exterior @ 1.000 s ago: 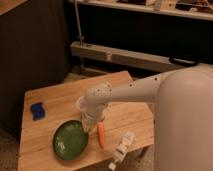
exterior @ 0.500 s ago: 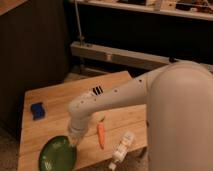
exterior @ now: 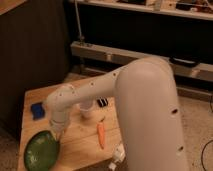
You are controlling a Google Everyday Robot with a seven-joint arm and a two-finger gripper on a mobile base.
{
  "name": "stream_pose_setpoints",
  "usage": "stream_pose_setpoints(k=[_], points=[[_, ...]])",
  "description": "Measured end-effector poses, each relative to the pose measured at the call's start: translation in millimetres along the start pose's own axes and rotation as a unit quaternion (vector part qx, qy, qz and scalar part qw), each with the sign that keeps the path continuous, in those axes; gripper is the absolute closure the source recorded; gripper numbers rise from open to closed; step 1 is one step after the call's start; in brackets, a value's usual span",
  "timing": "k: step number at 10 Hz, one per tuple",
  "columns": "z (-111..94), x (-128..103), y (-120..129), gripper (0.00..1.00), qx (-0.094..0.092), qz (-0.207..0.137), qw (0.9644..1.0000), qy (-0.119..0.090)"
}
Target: Drag the ceramic bowl in a circle
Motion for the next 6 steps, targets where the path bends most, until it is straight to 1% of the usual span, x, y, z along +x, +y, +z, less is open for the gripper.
stream_pose_setpoints(k=[1, 3, 4, 5, 6], points=[[-4.0, 16.6, 2.2, 0.86, -0.001, 0.005, 1.0, 0.006], [-13.8, 36.9, 19.6, 0.86, -0.005, 0.027, 0.9995, 0.017], [-18.9, 41.6, 32.5, 0.86, -0.009, 0.042, 0.9988, 0.021], [-23.9, 41.8, 50.6, 0.86, -0.015, 0.066, 0.9974, 0.026], [-26.5, 36.1, 65.8, 0.86, -0.016, 0.085, 0.9959, 0.027]])
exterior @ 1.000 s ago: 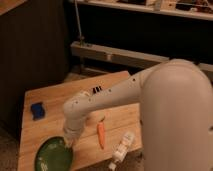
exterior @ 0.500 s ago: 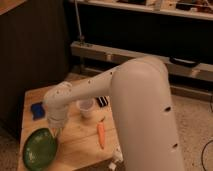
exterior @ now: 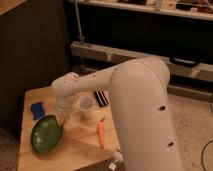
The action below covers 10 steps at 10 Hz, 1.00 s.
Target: Drag the ceramic bowl in a circle
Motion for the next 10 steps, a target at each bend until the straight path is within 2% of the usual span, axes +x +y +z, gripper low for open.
stream_pose_setpoints(k=[3, 5, 7, 8, 9, 10], points=[[-10.5, -25.7, 49.2, 0.86, -0.001, 0.047, 0.9989, 0.007], [-18.8, -59.4, 75.6, 0.86, -0.001, 0.052, 0.9986, 0.005], [-16.2, -88.1, 70.2, 0.86, 0.002, 0.031, 0.9995, -0.009], [-12.9, -99.3, 61.4, 0.86, 0.002, 0.019, 0.9997, -0.016], [-4.3, -121.3, 43.6, 0.86, 0.001, -0.002, 0.9995, -0.033], [3.2, -133.7, 32.3, 0.86, 0.0, -0.014, 0.9989, -0.044]])
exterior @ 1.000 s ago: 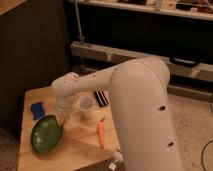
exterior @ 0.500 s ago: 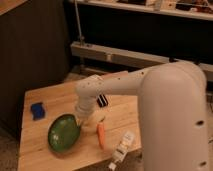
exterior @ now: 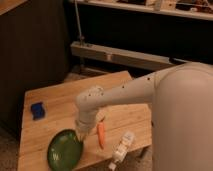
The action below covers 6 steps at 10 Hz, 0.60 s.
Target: Drag the ceramic bowl in a circle
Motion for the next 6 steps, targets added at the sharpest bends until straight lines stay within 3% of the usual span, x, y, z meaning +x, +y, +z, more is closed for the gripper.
stream_pose_setpoints(k=[3, 6], points=[[31.1, -20.7, -38.3, 0.86, 0.004, -0.051, 0.9982, -0.031], [41.7, 5.8, -72.4, 0.86, 0.017, -0.09, 0.9953, -0.031]])
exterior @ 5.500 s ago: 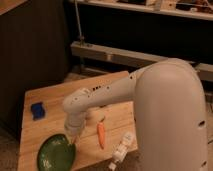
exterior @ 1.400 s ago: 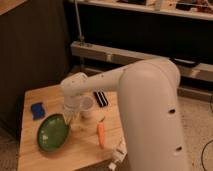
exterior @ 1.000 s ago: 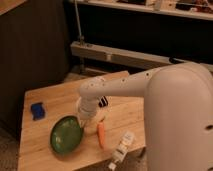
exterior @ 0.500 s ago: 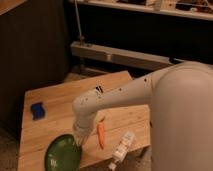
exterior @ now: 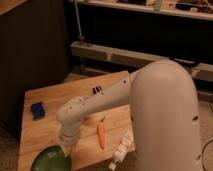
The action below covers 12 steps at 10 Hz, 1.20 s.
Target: Drag the ceramic bowl in a circle
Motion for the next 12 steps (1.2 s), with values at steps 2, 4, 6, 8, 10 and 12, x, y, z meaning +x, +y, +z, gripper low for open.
stream_pose_setpoints(k=[2, 4, 6, 8, 10, 12], points=[[-2.6, 40.2, -18.3, 0.86, 0.012, -0.014, 0.9998, 0.011], [-10.3, 78.8, -27.4, 0.86, 0.02, -0.015, 0.9993, 0.026], [-19.7, 108.1, -14.0, 0.86, 0.02, 0.007, 0.9989, 0.043], [-33.9, 125.7, 18.4, 0.86, 0.019, 0.047, 0.9969, 0.06], [-50.5, 122.7, 57.5, 0.86, 0.013, 0.092, 0.9928, 0.076], [-65.4, 98.9, 91.8, 0.86, 0.01, 0.129, 0.9872, 0.093]])
